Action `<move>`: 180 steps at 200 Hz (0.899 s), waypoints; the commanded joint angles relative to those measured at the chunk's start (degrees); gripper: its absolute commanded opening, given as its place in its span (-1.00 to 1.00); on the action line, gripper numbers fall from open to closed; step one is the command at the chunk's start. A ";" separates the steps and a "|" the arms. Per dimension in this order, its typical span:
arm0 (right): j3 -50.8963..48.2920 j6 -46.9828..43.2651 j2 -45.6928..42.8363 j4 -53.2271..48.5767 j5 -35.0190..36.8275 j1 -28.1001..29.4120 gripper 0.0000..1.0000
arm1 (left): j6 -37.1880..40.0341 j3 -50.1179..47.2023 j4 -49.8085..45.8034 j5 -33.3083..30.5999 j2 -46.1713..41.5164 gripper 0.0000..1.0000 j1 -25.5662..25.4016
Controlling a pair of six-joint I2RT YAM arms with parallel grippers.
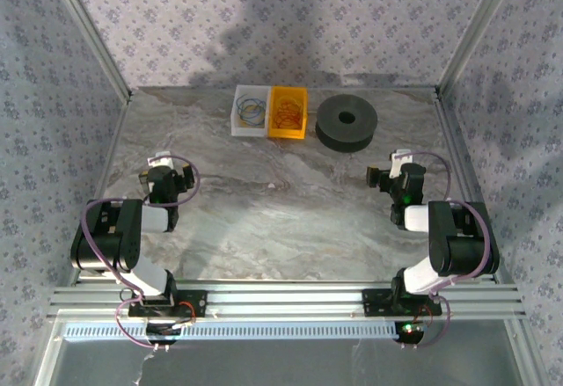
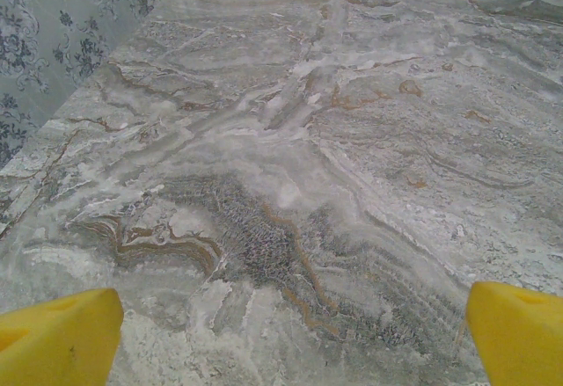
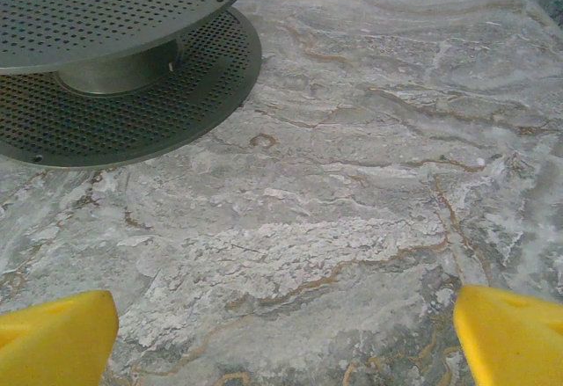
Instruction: Wrap the cables
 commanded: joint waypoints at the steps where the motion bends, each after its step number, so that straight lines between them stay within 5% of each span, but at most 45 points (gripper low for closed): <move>1: 3.23 1.79 -2.03 -3.72 5.20 0.58 0.99 | 0.41 2.52 -1.55 0.20 -2.55 0.99 -0.18; 10: 7.00 2.71 -4.04 -12.61 6.91 0.57 1.00 | 1.35 4.64 -5.06 -0.42 -3.67 0.99 -0.72; 25: 12.52 3.33 -6.25 -25.18 5.71 0.48 1.00 | -1.53 15.69 -28.40 -3.59 -5.12 0.99 -1.27; 61: 20.15 7.91 -8.98 -41.12 -3.91 0.41 0.99 | -9.41 34.67 -61.49 -1.25 -1.56 0.99 -1.47; 98: 27.03 19.54 -5.35 -45.55 -16.81 0.04 1.00 | -8.65 51.81 -90.36 14.80 6.83 0.99 -2.02; 180: 30.49 40.91 13.92 -17.59 -28.14 -0.28 0.89 | -8.53 50.19 -96.43 14.57 3.14 0.99 -7.08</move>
